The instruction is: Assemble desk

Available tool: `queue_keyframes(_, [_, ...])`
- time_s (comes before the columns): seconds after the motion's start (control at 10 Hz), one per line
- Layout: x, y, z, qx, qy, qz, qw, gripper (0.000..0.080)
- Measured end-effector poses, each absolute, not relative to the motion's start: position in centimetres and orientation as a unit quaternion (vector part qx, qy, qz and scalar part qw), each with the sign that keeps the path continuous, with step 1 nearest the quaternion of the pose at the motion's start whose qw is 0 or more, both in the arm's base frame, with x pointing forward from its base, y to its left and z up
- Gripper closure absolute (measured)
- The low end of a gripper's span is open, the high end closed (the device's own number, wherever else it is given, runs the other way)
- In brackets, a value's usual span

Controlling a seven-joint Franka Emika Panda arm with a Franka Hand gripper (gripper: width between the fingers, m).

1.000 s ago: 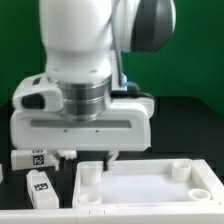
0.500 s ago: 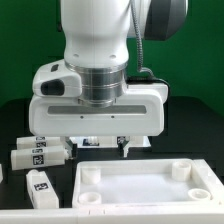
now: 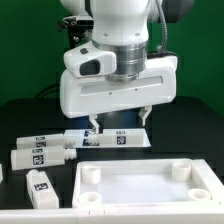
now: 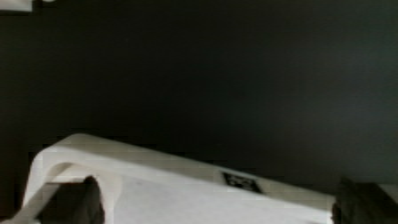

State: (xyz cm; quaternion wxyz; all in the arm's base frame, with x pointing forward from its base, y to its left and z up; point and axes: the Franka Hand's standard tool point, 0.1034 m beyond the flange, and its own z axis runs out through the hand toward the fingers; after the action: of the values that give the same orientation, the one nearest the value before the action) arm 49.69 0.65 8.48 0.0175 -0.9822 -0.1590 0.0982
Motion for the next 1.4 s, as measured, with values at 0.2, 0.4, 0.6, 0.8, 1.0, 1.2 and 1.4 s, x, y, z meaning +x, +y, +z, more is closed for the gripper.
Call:
queue_keyframes(0.2, [49.8, 0.5, 8.3, -0.969, -0.225, 0.097, 0.024, 0.0151])
queue_keyframes(0.4, [49.7, 0.6, 8.3, -0.955, -0.281, 0.096, 0.03, 0.0151])
queue_keyframes(0.6, [46.1, 3.2, 7.6, -0.929, -0.366, 0.056, 0.027, 0.0151])
queue_keyframes(0.8, [42.7, 3.6, 6.9, -0.902, -0.43, 0.025, 0.015, 0.0151])
queue_keyframes(1.0, [42.9, 3.3, 6.9, -0.867, -0.497, 0.028, 0.017, 0.0151])
queue_keyframes(1.2, [42.8, 3.1, 6.9, -0.834, -0.551, 0.029, 0.016, 0.0151])
queue_keyframes(1.4, [41.3, 4.0, 5.9, -0.814, -0.58, 0.01, 0.003, 0.0151])
